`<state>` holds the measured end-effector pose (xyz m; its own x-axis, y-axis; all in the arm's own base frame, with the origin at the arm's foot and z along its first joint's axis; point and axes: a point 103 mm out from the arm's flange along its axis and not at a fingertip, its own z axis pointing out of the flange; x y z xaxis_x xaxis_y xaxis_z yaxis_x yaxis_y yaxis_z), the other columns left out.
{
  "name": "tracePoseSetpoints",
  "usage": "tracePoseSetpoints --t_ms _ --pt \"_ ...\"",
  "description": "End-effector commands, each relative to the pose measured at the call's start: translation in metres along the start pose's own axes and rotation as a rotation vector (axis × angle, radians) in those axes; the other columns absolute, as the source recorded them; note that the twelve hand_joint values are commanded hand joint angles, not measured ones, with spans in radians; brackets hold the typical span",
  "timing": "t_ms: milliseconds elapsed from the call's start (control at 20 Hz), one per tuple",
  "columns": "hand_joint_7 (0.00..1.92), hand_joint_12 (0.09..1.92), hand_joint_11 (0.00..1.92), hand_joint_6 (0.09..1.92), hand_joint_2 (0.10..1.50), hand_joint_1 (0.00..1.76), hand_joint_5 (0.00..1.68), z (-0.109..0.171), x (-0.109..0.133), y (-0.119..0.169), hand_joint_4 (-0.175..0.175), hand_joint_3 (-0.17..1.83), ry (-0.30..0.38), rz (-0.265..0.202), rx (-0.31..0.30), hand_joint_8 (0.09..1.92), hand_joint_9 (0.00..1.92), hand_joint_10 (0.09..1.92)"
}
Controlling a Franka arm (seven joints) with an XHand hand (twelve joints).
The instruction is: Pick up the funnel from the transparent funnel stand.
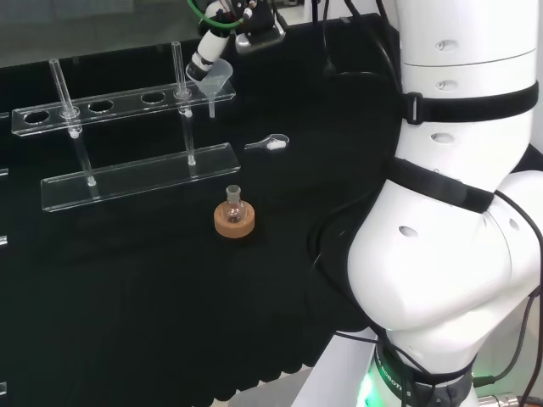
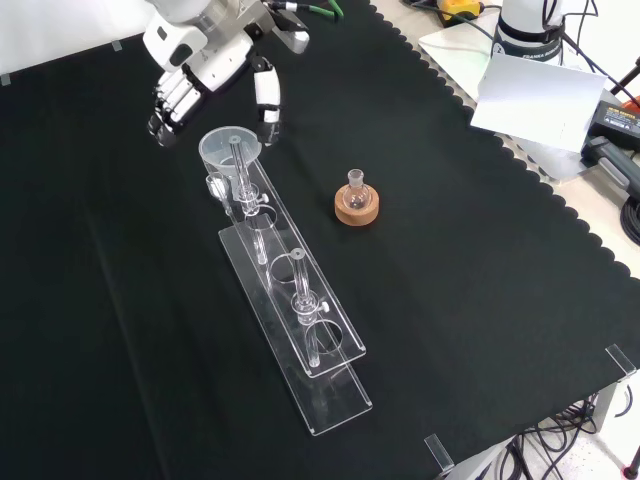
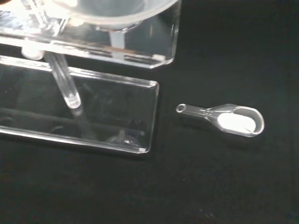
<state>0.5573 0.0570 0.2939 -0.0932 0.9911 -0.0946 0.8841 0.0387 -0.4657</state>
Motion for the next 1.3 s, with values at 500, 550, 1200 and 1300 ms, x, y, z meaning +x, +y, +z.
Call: tracePoseSetpoints --t_ms 500,550,1200,1300 --pt "0.07 1.54 0.16 0.09 0.68 0.60 0.01 0.000 -0.035 0.002 0.032 0.18 0.018 -0.051 0.009 0.09 0.02 0.83" --pt "0.07 1.54 0.16 0.09 0.68 0.61 0.01 0.001 -0.033 0.002 0.032 0.18 0.006 -0.043 0.009 0.09 0.02 0.83" --pt "0.09 1.53 0.18 0.09 0.68 0.63 0.05 0.007 0.017 0.002 0.031 0.19 -0.032 -0.032 -0.013 0.09 0.05 0.84" --pt "0.09 1.52 0.19 0.09 0.68 0.63 0.05 0.008 0.021 0.001 0.030 0.19 -0.034 -0.020 -0.014 0.09 0.05 0.83"
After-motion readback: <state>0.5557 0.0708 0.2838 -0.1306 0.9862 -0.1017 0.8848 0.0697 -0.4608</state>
